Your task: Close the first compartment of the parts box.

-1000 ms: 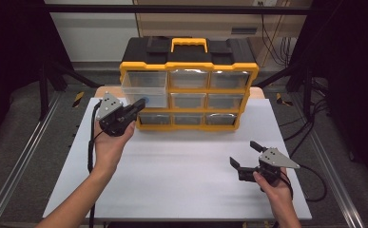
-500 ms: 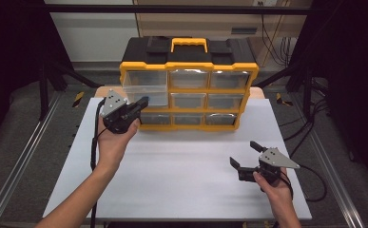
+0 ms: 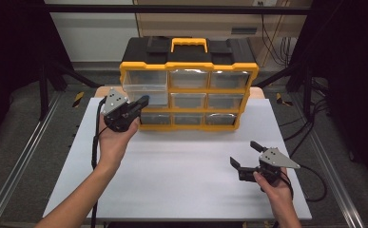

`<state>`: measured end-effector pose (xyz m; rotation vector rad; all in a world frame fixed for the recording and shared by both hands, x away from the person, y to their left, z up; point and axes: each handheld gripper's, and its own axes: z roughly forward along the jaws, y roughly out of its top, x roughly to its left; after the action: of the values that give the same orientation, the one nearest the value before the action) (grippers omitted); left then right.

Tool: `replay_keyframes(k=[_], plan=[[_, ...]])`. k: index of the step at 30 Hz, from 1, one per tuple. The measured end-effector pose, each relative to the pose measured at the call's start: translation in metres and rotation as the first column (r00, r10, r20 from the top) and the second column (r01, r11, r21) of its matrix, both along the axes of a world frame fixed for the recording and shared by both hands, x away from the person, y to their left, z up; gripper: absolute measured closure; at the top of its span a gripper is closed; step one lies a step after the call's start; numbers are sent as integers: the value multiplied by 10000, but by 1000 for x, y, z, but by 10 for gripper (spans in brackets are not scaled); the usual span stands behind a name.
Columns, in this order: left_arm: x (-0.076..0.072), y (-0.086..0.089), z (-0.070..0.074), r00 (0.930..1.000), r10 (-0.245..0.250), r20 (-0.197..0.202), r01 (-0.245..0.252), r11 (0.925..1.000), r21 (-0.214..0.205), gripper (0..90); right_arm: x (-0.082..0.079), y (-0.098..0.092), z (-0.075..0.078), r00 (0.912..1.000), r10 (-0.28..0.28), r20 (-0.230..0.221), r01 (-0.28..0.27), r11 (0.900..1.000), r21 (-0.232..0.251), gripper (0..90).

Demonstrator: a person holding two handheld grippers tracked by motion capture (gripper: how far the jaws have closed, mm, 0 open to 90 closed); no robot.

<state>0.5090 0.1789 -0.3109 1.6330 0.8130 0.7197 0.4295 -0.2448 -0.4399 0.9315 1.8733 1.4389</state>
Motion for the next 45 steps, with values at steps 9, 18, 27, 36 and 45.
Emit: replay_keyframes(k=[9,18,27,36,45], plan=[[4,0,1,10000,57,-14,-57,10000,-9,900,0,0,0,10000,41,-14,-40,10000,17,58],[7,0,1,9999,137,-52,-137,9999,3,900,0,0,0,10000,29,-17,-29,10000,17,57],[10,0,1,9998,206,-44,-206,9998,28,900,0,1,0,10000,42,-3,-42,10000,-24,59],[14,1,1,9996,263,-67,-263,9996,63,900,0,0,0,10000,34,-23,-34,10000,-39,58],[17,0,2,9995,312,-63,-311,9995,76,900,0,0,0,9999,52,-117,-52,10000,-4,58]])
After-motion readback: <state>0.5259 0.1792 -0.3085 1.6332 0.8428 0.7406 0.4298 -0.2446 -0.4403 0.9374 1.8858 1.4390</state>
